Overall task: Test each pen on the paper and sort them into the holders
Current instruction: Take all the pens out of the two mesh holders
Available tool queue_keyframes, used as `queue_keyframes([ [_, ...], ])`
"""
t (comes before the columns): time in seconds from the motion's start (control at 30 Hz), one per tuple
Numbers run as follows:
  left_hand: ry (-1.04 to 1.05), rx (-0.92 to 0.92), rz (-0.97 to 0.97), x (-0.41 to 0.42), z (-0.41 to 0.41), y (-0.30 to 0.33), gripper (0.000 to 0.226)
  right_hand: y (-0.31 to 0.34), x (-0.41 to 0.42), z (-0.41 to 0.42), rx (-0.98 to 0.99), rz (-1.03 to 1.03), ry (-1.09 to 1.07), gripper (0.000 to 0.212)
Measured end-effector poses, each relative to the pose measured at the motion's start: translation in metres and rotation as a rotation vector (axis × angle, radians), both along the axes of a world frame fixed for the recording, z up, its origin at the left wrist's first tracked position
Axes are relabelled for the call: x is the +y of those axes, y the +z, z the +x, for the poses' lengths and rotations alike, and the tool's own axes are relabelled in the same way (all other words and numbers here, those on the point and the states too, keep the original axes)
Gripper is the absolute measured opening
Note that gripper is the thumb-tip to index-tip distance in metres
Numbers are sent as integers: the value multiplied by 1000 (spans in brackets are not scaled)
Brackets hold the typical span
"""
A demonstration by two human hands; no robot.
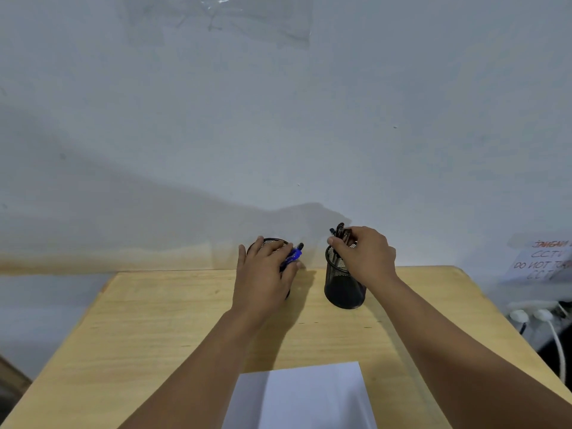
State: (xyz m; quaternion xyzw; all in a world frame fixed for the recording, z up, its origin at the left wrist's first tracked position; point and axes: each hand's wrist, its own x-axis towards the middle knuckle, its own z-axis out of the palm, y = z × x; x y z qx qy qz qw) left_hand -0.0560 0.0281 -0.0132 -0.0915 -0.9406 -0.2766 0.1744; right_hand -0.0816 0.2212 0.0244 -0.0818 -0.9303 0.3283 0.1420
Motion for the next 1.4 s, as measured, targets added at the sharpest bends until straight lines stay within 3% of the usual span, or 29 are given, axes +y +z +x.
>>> queue_keyframes([
  [0.3,177,10,28,18,-1,5,23,-3,-6,-11,-33,33,-61,28],
  [0.63,157,96,74,18,2,0,25,-6,4,-10,-51,213,32,31],
  [0.73,109,104,154,16,1,2,29,-2,8,-6,-44,130,69,28],
  [0.9,74,117,424,20,15,28,21,14,11,8,105,-226,196,20],
  [1.03,99,196,541,18,26,47,14,36,7,23,266,-341,208,9],
  [1.13,105,193,623,11,38,63,22,55,-1,42,335,-397,257,1],
  [1.27,31,171,714,-4,72,84,15,73,-20,76,307,-549,326,5],
  [1.4,-88,-6,796,-29,112,91,18,69,-47,112,186,-700,405,7],
])
